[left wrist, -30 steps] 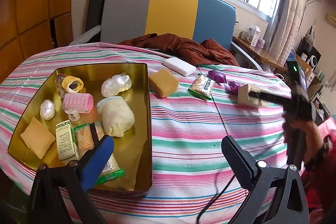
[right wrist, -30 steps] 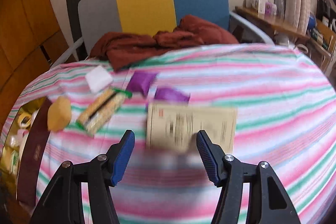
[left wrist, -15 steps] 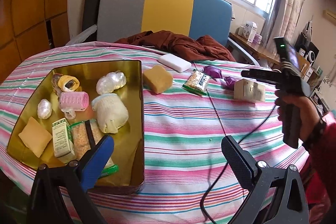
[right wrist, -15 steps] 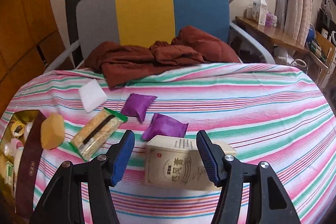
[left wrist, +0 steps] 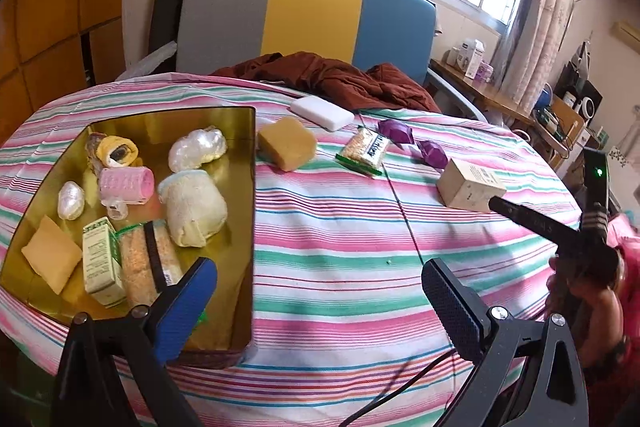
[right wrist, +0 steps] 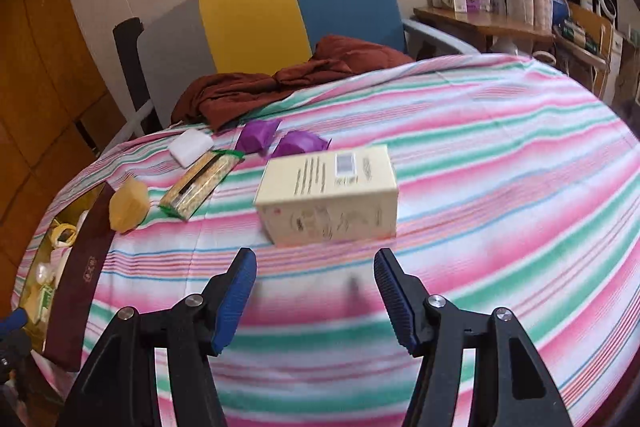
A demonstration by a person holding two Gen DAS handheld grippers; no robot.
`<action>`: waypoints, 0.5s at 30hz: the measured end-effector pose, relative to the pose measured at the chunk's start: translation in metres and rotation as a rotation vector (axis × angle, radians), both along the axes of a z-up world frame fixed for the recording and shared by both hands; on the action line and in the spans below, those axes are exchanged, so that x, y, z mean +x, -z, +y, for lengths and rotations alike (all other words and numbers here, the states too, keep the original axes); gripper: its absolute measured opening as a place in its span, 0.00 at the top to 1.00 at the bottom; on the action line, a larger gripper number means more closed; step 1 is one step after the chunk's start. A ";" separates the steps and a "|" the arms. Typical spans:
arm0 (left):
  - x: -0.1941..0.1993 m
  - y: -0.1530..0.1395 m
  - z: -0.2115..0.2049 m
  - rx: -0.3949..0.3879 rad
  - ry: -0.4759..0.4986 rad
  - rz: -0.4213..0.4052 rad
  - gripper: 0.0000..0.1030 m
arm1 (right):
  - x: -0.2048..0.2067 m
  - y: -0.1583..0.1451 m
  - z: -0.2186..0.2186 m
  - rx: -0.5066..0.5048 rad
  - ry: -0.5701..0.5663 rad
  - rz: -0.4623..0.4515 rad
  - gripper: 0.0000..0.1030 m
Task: Organize objects
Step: 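Grasp the cream tea box with the right tool while the left tool grasps the cracker packet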
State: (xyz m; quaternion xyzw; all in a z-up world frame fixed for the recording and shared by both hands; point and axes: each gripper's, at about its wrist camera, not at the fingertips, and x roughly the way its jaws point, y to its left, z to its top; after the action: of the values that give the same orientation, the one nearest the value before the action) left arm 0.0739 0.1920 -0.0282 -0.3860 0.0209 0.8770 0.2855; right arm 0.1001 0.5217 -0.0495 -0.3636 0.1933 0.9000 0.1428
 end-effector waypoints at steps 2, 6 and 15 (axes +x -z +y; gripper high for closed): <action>0.001 0.001 0.001 0.001 0.005 -0.002 0.00 | -0.005 -0.002 -0.009 -0.043 -0.057 0.025 0.40; 0.003 -0.001 0.000 -0.006 -0.001 0.011 0.00 | -0.044 -0.004 -0.030 -0.091 -0.165 0.077 0.40; 0.000 -0.008 -0.014 -0.012 -0.044 0.033 0.00 | -0.066 0.010 -0.019 -0.060 -0.060 -0.005 0.40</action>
State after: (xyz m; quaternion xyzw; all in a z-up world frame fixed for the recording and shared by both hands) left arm 0.0744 0.1782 -0.0204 -0.3737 0.0224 0.8890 0.2636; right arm 0.0336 0.5030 -0.0592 -0.3755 0.2089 0.8968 0.1052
